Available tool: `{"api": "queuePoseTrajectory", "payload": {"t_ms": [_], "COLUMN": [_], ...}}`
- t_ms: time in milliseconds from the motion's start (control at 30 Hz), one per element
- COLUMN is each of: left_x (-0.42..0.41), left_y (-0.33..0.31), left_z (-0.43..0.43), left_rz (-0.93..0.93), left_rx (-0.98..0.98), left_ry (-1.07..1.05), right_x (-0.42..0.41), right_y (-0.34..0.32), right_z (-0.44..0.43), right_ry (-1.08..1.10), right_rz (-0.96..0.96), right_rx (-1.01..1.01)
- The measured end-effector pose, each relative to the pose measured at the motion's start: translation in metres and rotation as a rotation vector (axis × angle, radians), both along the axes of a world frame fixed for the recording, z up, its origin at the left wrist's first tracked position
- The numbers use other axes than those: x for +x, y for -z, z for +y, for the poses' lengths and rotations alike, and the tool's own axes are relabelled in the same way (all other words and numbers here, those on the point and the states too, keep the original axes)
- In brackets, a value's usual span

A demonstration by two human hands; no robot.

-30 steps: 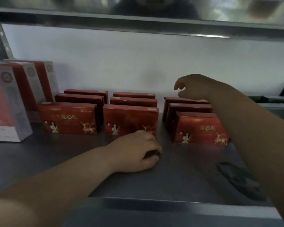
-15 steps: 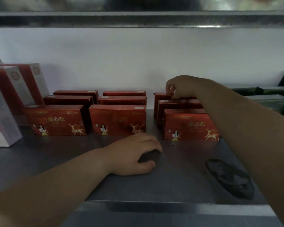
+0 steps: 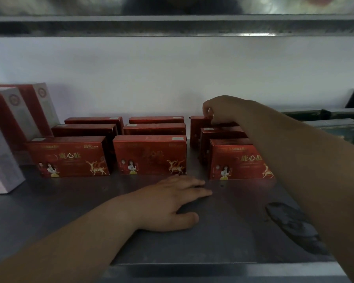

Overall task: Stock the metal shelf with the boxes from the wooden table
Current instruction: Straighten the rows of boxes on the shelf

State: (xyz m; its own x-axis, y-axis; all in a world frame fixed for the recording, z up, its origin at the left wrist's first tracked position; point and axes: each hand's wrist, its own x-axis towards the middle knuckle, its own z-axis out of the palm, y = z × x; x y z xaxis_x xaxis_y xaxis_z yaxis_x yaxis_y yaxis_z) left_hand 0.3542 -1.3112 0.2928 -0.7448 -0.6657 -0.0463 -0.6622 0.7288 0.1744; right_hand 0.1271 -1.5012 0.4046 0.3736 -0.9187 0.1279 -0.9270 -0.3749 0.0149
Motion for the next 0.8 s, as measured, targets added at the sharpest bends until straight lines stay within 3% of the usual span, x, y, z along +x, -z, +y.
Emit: {"api": "queuePoseTrajectory", "payload": {"t_ms": [633,800], "left_x": [0.0,-0.001], "left_y": [-0.002,-0.002], "left_z": [0.001,0.001], "left_rz": [0.006,-0.008], "left_rx": [0.034,0.054], "left_ry": [-0.031,-0.036], "right_x": [-0.007,-0.014], "right_y": [-0.002,-0.017], "right_z": [0.004,0.038], "right_ry": [0.004,-0.079], "right_rz": [0.003,-0.159], "right_rx": [0.015,0.013]}}
